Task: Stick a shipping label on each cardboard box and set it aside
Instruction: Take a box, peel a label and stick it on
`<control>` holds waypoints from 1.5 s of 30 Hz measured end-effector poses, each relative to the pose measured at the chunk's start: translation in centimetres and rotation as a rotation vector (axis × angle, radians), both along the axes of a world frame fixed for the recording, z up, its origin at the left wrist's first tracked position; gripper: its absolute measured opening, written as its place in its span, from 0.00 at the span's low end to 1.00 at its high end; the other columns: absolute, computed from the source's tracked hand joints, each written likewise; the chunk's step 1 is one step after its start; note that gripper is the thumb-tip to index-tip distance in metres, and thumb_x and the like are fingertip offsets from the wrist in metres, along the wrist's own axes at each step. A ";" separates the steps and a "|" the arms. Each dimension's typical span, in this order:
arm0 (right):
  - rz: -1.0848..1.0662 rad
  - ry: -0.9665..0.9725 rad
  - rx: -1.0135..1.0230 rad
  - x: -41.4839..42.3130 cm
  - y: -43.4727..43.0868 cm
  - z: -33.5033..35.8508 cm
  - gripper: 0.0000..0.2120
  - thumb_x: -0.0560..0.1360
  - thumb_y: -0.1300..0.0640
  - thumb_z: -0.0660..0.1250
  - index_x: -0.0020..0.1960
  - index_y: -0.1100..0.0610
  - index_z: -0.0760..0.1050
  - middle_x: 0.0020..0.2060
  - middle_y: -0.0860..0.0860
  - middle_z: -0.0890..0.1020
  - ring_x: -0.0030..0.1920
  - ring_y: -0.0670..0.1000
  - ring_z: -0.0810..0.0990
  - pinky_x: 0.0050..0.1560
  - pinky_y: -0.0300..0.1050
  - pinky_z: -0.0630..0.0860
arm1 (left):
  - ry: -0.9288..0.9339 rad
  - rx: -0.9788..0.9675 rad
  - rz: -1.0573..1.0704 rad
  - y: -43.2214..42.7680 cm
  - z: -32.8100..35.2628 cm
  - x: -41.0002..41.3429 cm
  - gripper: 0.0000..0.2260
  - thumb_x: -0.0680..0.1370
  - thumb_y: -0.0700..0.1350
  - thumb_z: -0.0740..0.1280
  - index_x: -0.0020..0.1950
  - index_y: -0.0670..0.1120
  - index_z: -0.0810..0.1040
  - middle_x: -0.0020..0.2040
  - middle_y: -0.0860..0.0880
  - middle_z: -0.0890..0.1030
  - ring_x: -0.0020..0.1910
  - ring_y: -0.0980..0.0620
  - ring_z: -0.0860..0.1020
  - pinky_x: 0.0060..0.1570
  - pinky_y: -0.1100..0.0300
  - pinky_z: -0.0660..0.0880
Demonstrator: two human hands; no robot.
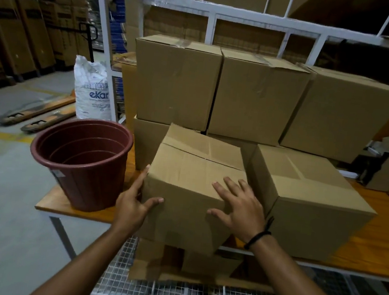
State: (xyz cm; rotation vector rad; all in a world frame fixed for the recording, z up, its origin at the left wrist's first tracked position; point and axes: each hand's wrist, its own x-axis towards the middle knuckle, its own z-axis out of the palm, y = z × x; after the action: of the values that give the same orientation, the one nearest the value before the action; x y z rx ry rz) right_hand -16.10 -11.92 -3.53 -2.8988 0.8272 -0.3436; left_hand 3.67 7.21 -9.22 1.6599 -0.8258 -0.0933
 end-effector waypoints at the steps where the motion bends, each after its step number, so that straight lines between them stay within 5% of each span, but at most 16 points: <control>1: 0.003 -0.039 0.038 -0.5 0.2 -0.2 0.36 0.71 0.34 0.64 0.75 0.37 0.54 0.77 0.45 0.58 0.76 0.56 0.53 0.72 0.59 0.61 | -0.073 0.002 0.021 0.3 0.6 -0.1 0.40 0.67 0.52 0.76 0.72 0.70 0.59 0.65 0.57 0.74 0.62 0.56 0.75 0.61 0.55 0.76; 6: -0.032 -0.010 -0.006 -0.2 0.7 2.6 0.41 0.68 0.31 0.67 0.75 0.41 0.54 0.73 0.47 0.66 0.73 0.52 0.61 0.73 0.64 0.55 | -0.342 -0.002 0.082 -0.1 2.8 -1.6 0.38 0.69 0.53 0.77 0.74 0.64 0.63 0.65 0.58 0.75 0.59 0.61 0.77 0.57 0.61 0.77; 11: 0.116 0.005 -0.064 4.1 4.1 8.6 0.51 0.66 0.36 0.72 0.73 0.32 0.36 0.75 0.53 0.59 0.68 0.58 0.69 0.59 0.56 0.75 | -0.464 -0.009 0.040 -1.6 3.6 -3.4 0.35 0.70 0.56 0.75 0.75 0.53 0.67 0.69 0.56 0.72 0.66 0.56 0.74 0.62 0.52 0.75; 15: 0.197 0.061 -0.129 5.4 3.9 9.0 0.40 0.69 0.39 0.71 0.72 0.33 0.50 0.63 0.49 0.71 0.59 0.53 0.74 0.49 0.50 0.77 | -0.369 0.014 -0.072 -0.8 2.0 -2.1 0.36 0.69 0.64 0.70 0.75 0.57 0.64 0.73 0.56 0.67 0.73 0.55 0.65 0.69 0.45 0.68; 19: 0.229 0.017 -0.055 4.8 3.2 8.8 0.36 0.70 0.42 0.72 0.72 0.36 0.56 0.63 0.47 0.72 0.60 0.52 0.73 0.54 0.53 0.77 | -0.114 0.246 0.032 1.2 -2.0 0.0 0.43 0.59 0.76 0.68 0.72 0.67 0.63 0.79 0.54 0.54 0.78 0.44 0.53 0.71 0.37 0.59; 23: 0.263 -0.021 -0.060 4.1 3.1 8.8 0.35 0.71 0.43 0.72 0.73 0.38 0.58 0.68 0.47 0.71 0.65 0.52 0.72 0.60 0.56 0.75 | 0.151 0.161 -0.128 1.9 -2.5 -0.2 0.40 0.52 0.70 0.77 0.63 0.75 0.69 0.79 0.53 0.55 0.76 0.50 0.57 0.70 0.44 0.66; 27: 0.232 -0.221 0.096 1.3 1.3 8.4 0.35 0.69 0.45 0.74 0.72 0.44 0.64 0.66 0.51 0.75 0.64 0.52 0.75 0.61 0.54 0.76 | -0.054 0.075 -0.018 1.8 0.5 0.6 0.36 0.59 0.63 0.78 0.66 0.57 0.74 0.72 0.54 0.68 0.74 0.51 0.65 0.72 0.46 0.64; 35: 0.089 -0.627 0.489 -2.5 0.6 1.3 0.34 0.65 0.47 0.75 0.68 0.42 0.65 0.62 0.41 0.72 0.63 0.43 0.72 0.62 0.38 0.72 | -0.607 0.212 0.090 1.2 4.7 0.8 0.31 0.66 0.70 0.65 0.63 0.56 0.80 0.66 0.56 0.77 0.70 0.51 0.70 0.64 0.51 0.72; 39: 0.027 -0.656 0.571 -3.0 -0.2 -1.5 0.33 0.66 0.54 0.77 0.66 0.42 0.66 0.63 0.40 0.71 0.64 0.42 0.69 0.58 0.22 0.65 | -0.636 0.300 0.048 0.2 4.5 0.6 0.29 0.67 0.69 0.67 0.63 0.57 0.80 0.66 0.56 0.77 0.70 0.53 0.71 0.61 0.50 0.75; 42: -0.009 -0.619 0.580 -3.3 -0.9 -2.6 0.33 0.67 0.56 0.77 0.66 0.43 0.66 0.65 0.44 0.72 0.64 0.44 0.69 0.56 0.23 0.66 | -0.672 0.352 0.017 -0.3 4.0 0.3 0.26 0.69 0.65 0.71 0.64 0.57 0.78 0.67 0.56 0.76 0.72 0.53 0.68 0.62 0.50 0.74; 45: -0.045 -0.567 0.592 -3.8 -1.5 -3.2 0.33 0.67 0.57 0.78 0.66 0.44 0.66 0.64 0.46 0.72 0.62 0.43 0.70 0.52 0.22 0.67 | -0.601 0.351 -0.033 -0.4 4.0 0.2 0.28 0.68 0.71 0.65 0.62 0.58 0.80 0.67 0.57 0.76 0.71 0.57 0.68 0.64 0.54 0.71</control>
State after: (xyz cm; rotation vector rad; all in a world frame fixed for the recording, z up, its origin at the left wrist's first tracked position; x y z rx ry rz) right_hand -19.93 -13.46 -6.71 -2.0833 0.7305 -0.7328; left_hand 3.84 6.86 -5.22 2.0404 -1.3466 0.2661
